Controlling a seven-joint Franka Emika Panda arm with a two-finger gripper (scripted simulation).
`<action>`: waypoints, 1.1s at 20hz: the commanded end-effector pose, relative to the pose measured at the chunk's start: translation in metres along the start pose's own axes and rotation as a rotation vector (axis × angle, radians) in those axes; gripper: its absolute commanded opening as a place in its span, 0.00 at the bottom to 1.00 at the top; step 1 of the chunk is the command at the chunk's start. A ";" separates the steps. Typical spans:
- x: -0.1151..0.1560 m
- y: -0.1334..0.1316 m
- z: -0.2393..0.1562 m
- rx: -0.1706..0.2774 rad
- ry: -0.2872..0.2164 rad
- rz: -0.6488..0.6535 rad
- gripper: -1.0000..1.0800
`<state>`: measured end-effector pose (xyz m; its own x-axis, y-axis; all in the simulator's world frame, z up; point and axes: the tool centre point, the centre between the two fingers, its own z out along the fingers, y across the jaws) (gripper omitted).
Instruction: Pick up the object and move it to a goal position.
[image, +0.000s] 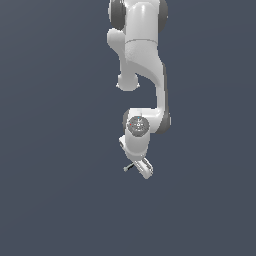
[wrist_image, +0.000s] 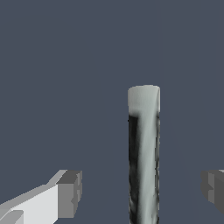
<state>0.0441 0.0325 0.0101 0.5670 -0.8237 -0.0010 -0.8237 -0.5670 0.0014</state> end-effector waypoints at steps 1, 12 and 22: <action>0.000 -0.001 0.000 0.001 0.001 0.000 0.00; 0.000 -0.001 0.000 0.001 0.001 0.000 0.00; -0.031 -0.038 -0.005 0.001 0.001 0.000 0.00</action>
<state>0.0550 0.0680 0.0136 0.5661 -0.8243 -0.0002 -0.8243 -0.5661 0.0006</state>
